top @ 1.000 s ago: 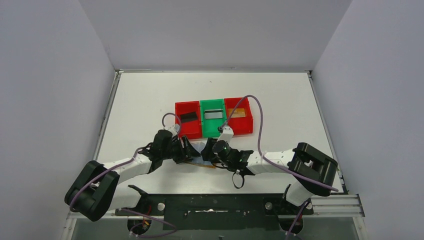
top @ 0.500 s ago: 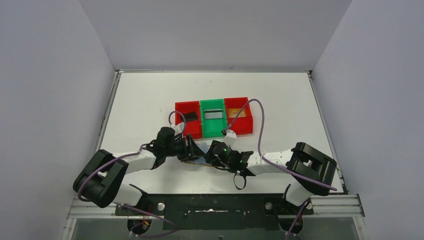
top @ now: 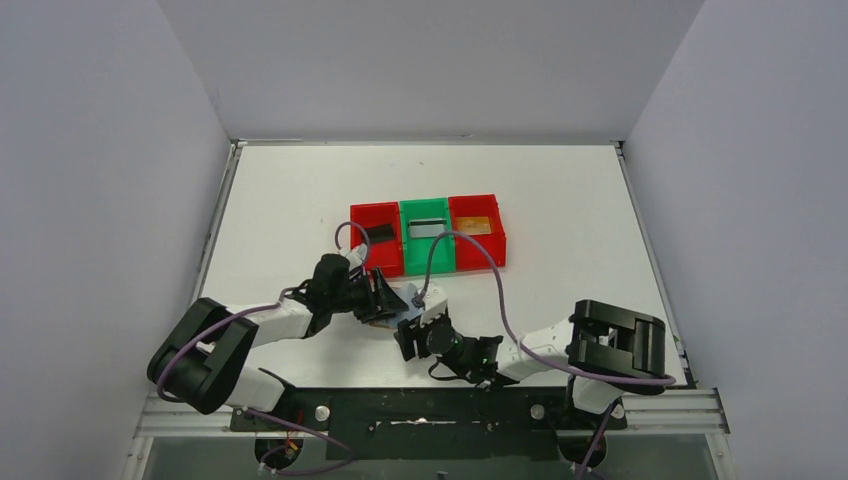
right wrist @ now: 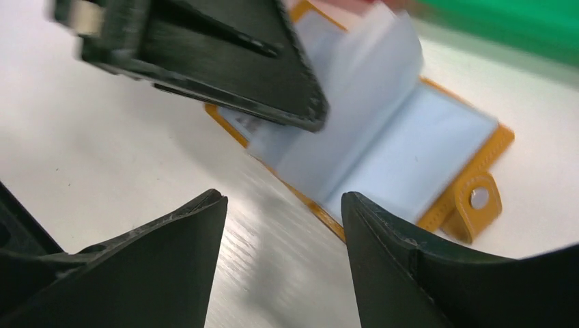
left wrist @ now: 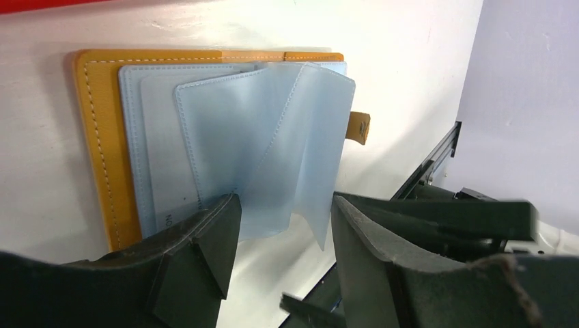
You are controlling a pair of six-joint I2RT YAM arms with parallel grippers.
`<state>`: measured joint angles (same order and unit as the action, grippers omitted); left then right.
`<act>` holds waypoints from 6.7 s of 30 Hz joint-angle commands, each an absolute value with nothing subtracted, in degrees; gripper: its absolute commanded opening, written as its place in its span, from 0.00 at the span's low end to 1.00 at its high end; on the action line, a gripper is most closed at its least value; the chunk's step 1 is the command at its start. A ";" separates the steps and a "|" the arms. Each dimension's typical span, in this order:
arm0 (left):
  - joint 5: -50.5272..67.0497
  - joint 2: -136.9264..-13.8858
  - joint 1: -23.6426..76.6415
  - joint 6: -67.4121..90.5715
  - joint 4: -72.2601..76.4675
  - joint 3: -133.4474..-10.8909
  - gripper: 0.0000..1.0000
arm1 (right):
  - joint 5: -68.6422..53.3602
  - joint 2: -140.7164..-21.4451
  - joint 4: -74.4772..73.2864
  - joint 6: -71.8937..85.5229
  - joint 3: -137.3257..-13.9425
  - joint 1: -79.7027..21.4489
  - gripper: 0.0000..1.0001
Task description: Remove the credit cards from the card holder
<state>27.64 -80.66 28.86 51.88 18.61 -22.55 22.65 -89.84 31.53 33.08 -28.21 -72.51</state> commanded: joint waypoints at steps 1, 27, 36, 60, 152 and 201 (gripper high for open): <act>27.07 -80.73 28.48 51.51 21.07 -23.71 0.51 | 27.87 -91.88 49.21 14.34 -28.68 -74.61 0.65; 27.37 -80.76 28.12 50.75 18.18 -25.23 0.51 | 37.40 -100.17 44.46 -7.47 -32.94 -76.06 0.58; 27.27 -80.85 28.08 50.77 18.54 -25.05 0.51 | 34.99 -97.88 46.65 -0.26 -30.80 -75.92 0.29; 22.55 -70.60 28.04 50.01 14.71 -25.44 0.57 | 34.44 -97.37 51.43 24.86 -28.48 -70.87 0.07; -16.02 -39.55 25.14 50.18 -28.04 -30.31 0.71 | 14.38 -105.52 -19.48 50.90 -67.34 -67.32 0.64; 26.51 -64.73 25.51 55.62 11.50 -21.17 0.63 | -8.94 -101.14 40.55 74.62 -30.90 -55.29 0.21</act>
